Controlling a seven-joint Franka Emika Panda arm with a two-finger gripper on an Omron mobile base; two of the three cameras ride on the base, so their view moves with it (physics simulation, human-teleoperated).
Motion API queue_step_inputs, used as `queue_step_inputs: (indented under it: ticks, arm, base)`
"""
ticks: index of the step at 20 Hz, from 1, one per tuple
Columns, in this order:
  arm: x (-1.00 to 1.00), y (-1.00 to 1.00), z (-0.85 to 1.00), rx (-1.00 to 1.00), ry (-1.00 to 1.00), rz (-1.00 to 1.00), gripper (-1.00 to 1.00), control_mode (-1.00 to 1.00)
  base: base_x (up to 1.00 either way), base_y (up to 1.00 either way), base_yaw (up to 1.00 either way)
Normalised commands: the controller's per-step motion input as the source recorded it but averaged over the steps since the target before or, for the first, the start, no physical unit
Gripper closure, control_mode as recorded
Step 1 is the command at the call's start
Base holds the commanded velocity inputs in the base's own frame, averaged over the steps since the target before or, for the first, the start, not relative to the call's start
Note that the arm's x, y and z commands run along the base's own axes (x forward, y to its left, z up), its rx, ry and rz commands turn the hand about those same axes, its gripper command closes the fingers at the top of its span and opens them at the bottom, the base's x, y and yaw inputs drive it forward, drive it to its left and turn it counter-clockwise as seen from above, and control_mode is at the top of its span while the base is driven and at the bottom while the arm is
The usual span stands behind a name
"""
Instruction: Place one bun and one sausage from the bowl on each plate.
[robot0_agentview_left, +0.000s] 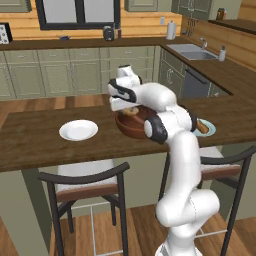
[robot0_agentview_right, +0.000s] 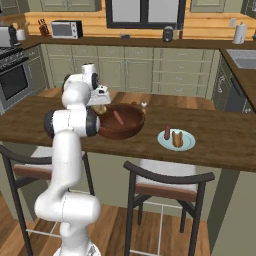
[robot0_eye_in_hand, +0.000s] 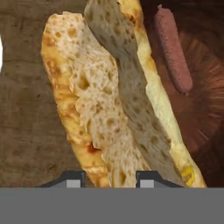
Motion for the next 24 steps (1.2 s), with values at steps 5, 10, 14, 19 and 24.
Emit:
queue_step_inputs:
  ticks: [5,10,14,19,24]
  arm:
    - [-0.92,0.56,0.36,0.11,-0.22,0.07,1.00,-1.00]
    - [-1.00,0.06,-0.24,0.17,-0.39,0.00,1.00,-1.00]
    - [-0.33,0.83,-0.07,0.19,-0.25,-0.07,1.00,-1.00]
    - [0.69,1.00,0.28,0.11,-0.05,-0.18,1.00,-1.00]
    - [0.53,0.46,-0.19,0.18,0.01,-0.05,1.00,-1.00]
  base:
    - [0.00,0.00,0.00]
    - [0.00,0.00,0.00]
    - [0.00,0.00,0.00]
    - [0.00,0.00,0.00]
    - [0.00,0.00,0.00]
